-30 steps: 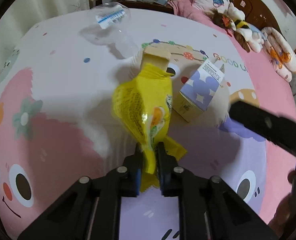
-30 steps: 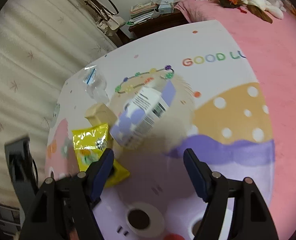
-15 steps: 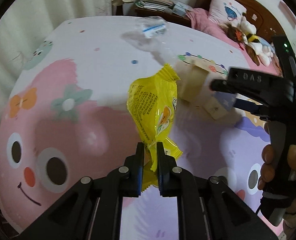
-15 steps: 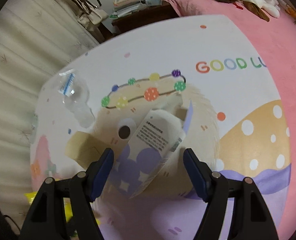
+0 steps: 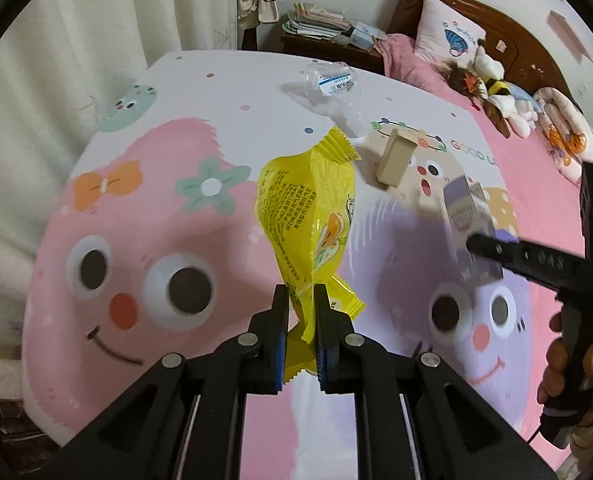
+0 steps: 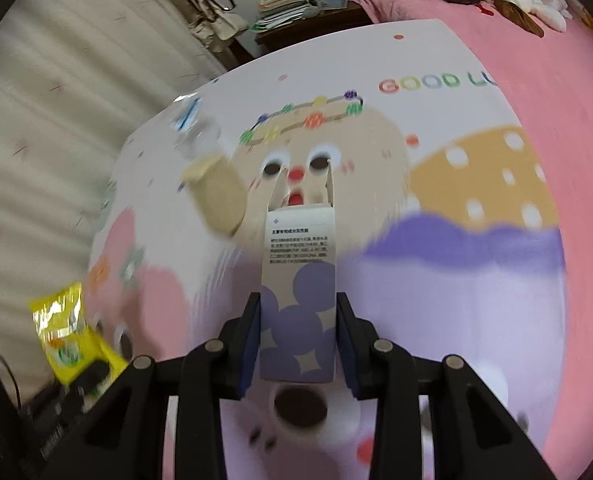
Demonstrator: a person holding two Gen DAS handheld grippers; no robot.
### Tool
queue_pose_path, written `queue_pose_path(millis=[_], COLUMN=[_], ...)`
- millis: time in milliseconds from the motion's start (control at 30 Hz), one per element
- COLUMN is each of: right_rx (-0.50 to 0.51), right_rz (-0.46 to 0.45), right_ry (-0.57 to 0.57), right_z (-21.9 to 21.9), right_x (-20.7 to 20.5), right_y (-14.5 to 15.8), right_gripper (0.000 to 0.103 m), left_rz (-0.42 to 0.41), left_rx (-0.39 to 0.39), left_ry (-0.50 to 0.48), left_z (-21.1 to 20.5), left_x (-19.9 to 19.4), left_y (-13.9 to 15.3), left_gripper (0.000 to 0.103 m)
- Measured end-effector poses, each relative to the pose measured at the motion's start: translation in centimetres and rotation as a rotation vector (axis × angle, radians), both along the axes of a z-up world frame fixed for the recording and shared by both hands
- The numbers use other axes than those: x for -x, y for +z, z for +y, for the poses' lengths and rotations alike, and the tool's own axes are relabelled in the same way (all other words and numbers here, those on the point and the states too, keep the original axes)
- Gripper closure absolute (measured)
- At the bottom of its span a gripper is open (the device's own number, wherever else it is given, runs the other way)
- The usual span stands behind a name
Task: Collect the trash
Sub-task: 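Carry the wrapper and box over the blue bin and open both grippers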
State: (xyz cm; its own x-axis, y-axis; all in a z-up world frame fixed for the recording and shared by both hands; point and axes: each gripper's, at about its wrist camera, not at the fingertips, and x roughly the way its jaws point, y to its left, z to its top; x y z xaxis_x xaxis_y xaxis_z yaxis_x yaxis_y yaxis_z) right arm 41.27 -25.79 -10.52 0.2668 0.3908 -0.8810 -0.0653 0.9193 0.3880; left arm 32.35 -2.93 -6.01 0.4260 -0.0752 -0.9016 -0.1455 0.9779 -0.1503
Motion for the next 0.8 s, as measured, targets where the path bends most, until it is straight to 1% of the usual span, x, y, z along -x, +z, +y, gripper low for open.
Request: queue_pose_path(millis=[233, 333, 433, 600, 800], right_rx=[-0.025, -0.029, -0.038, -0.041, -0.013], right_rz=[-0.01, -0.025, -0.031, -0.045, -0.06], right_ry=[0.044, 0.046, 0.023, -0.009, -0.007], right_z=[0.7, 1.5, 2.5, 5.5, 9.7], right_x=[7.5, 10.7, 13.9, 19.9, 27.2], right_y=[2.4, 3.3, 4.0, 4.8, 5.5], right_gripper=[0.069, 0.069, 0.069, 0.069, 0.068], left_rz=[-0.022, -0.025, -0.031, -0.055, -0.094], left_rx=[-0.024, -0.034, -0.042, -0.056, -0.039], left_ry=[-0.056, -0.091, -0.144, -0.221, -0.285], left_z=[2.5, 3.6, 4.6, 6.5, 9.1], left_x=[6.4, 8.9, 12.1, 17.1, 23.2], left_y=[2.8, 3.1, 3.3, 3.9, 4.6], left_gripper=[0.094, 0.094, 0.094, 0.094, 0.094])
